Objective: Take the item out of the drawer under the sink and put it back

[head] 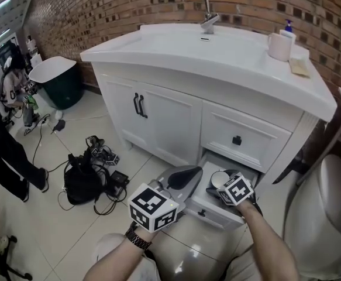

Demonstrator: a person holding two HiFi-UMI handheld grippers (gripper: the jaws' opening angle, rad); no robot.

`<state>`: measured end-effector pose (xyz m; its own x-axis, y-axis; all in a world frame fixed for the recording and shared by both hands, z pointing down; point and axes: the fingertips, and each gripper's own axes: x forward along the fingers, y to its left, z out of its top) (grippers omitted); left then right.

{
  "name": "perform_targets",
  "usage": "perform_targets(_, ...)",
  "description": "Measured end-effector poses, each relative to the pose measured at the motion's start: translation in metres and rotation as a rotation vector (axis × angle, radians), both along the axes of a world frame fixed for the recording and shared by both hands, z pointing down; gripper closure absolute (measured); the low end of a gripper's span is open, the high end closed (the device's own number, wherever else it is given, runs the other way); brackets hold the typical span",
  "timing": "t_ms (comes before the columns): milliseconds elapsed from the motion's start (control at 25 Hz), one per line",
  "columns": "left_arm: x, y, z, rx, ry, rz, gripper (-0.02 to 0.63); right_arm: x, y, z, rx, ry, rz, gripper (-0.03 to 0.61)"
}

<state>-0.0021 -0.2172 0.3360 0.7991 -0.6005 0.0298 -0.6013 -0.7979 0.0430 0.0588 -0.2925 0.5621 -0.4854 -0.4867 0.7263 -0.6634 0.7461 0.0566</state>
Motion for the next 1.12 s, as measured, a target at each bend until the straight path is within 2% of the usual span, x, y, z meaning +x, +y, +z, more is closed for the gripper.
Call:
perform_targets(160, 0.000, 0.000, 0.001, 0.000, 0.005, 0.006, 0.597, 0.000, 0.004, 0.004, 0.036, 0.077, -0.037, 0.149)
perform_targets(320, 0.002, 0.003, -0.004, 0.007, 0.022, 0.016, 0.597, 0.006, 0.009, -0.059, 0.177, -0.048, -0.035, 0.145)
perform_targets(360, 0.003, 0.004, -0.005, 0.012, 0.027, 0.019, 0.597, 0.009, 0.014, -0.087, 0.248, -0.103, -0.037, 0.182)
perform_targets(400, 0.003, 0.005, -0.006, 0.018, 0.030, 0.024, 0.597, 0.012, 0.022, -0.118, 0.335, -0.164, -0.041, 0.256)
perform_targets(440, 0.004, 0.005, -0.006, 0.024, 0.030, 0.029, 0.597, 0.016, 0.033, -0.148, 0.424, -0.221, -0.048, 0.375)
perform_targets(480, 0.004, 0.006, -0.006, 0.029, 0.026, 0.035, 0.597, 0.021, 0.046, -0.175, 0.503, -0.272, -0.052, 0.534)
perform_targets(520, 0.004, 0.006, -0.003, 0.030, 0.018, 0.040, 0.597, 0.026, 0.060, -0.197, 0.562, -0.319, -0.051, 0.575)
perform_targets(600, 0.003, 0.006, 0.002, 0.025, 0.003, 0.050, 0.597, 0.037, 0.086, -0.228, 0.633, -0.394, -0.031, 0.577)
perform_targets(680, 0.004, 0.007, 0.006, 0.017, -0.003, 0.060, 0.597, 0.045, 0.102, -0.244, 0.670, -0.425, -0.010, 0.577)
perform_targets(920, 0.014, 0.013, 0.000, 0.026, 0.009, 0.087, 0.597, 0.069, 0.108, -0.243, 0.673, -0.417, 0.044, 0.577)
perform_targets(1120, 0.020, 0.012, 0.001, 0.028, 0.000, 0.095, 0.597, 0.073, 0.104, -0.245, 0.689, -0.412, 0.062, 0.578)
